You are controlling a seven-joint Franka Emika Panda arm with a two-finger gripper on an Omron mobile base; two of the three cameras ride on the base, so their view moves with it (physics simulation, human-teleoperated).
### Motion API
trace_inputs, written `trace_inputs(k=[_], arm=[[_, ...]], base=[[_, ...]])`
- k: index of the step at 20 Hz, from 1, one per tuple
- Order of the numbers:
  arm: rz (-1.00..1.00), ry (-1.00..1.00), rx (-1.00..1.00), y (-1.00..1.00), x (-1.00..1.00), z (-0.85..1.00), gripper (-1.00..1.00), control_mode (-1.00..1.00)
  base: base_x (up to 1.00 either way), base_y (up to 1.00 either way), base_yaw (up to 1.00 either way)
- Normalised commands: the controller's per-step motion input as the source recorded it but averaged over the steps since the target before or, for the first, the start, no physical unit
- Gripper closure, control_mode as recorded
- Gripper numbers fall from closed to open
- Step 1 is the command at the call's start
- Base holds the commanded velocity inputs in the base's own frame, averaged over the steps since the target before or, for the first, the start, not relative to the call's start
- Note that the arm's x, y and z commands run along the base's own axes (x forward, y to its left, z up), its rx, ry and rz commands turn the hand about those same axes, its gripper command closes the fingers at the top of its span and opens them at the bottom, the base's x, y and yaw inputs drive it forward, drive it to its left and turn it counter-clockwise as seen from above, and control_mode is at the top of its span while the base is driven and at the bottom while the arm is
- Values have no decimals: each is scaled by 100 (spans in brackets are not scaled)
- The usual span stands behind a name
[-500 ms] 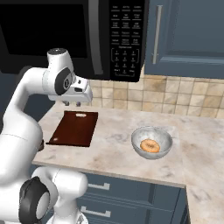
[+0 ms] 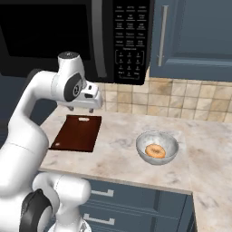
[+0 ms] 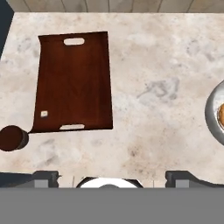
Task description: Place the bowl with donut and the cupcake onto the tray.
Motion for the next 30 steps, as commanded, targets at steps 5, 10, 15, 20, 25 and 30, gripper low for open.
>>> trace_inputs(k=[5,10,15,20,25,30], arm=[[-4,0,7,-55,-20,0,-100,-100],[-4,-1,12,-63,-30,-2,-100,-100],[-13,0,10,-66,-23,-16,-100,-100],[-26,-1,0,-50,-9,-35,-100,-100],[-35,0,0,-27,0,-34,-100,-100],[-32,0,10,-12,0,-14,-100,-100]], base=[[0,0,0],[0,0,0],[0,0,0],[0,0,0],[0,0,0],[0,0,0]])
